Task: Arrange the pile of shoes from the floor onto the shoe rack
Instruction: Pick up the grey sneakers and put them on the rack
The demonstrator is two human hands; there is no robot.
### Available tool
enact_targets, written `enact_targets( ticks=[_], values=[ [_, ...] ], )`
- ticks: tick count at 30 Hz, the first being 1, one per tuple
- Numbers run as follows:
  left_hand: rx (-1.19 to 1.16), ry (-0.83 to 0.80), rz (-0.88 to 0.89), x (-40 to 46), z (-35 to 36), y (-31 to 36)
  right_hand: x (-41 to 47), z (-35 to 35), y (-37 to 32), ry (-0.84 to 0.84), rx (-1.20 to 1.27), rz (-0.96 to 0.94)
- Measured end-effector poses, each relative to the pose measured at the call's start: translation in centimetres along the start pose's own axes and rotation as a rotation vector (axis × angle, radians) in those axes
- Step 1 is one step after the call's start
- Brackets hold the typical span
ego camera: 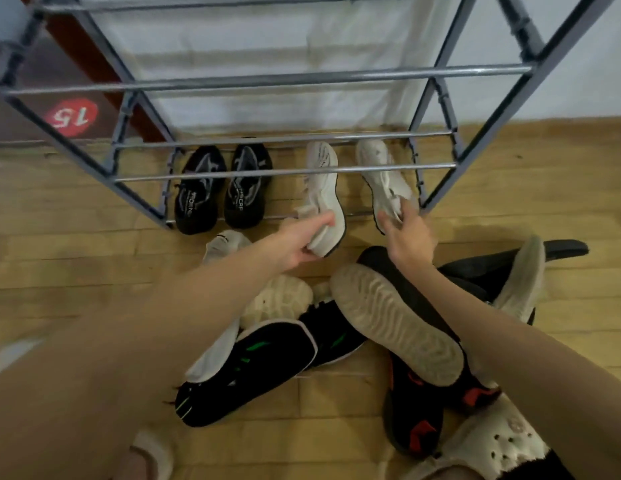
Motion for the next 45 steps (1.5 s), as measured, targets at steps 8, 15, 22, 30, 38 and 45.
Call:
enact_targets(
  ticks=[8,15,22,30,38,45],
  values=[
    [0.196,0.204,0.053,5.3,0.5,0.1,7.1,3.7,-0.8,0.223,-0.304,-0.063],
    [0.26,0.36,0.146,8.4,2.0,0.5,9.2,3.8,2.1,0.104,-0.334,-0.003],
    [0.572,0.594,0.271,10.3,4.8,2.4,7.5,2.7,2.8,-0.005,-0.238,-0.065],
    [0.772,0.45,0.254,9.1,4.5,1.8,3.6,2.2,1.8,-0.109,-0.161,-0.003],
    [1.044,0.356,0.534,1.8,-0.6,-2.1,-3.1,2.7,0.6,-0.176,-0.314,-0.023],
    [1.1,0.296,0.638,-5.2,-7.5,-6.4,-8.9,2.7,-0.9,-0.28,-0.442,-0.05]
  ],
)
Point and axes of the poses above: each hand's wrist, its own x-axis towards the middle knuckle, its own z-axis out of the palm, y = z × x, the point moved 2 cm from there along x, towards the middle knuckle, and after that the axes turned 11 degrees about x, right-handed, at the moved point
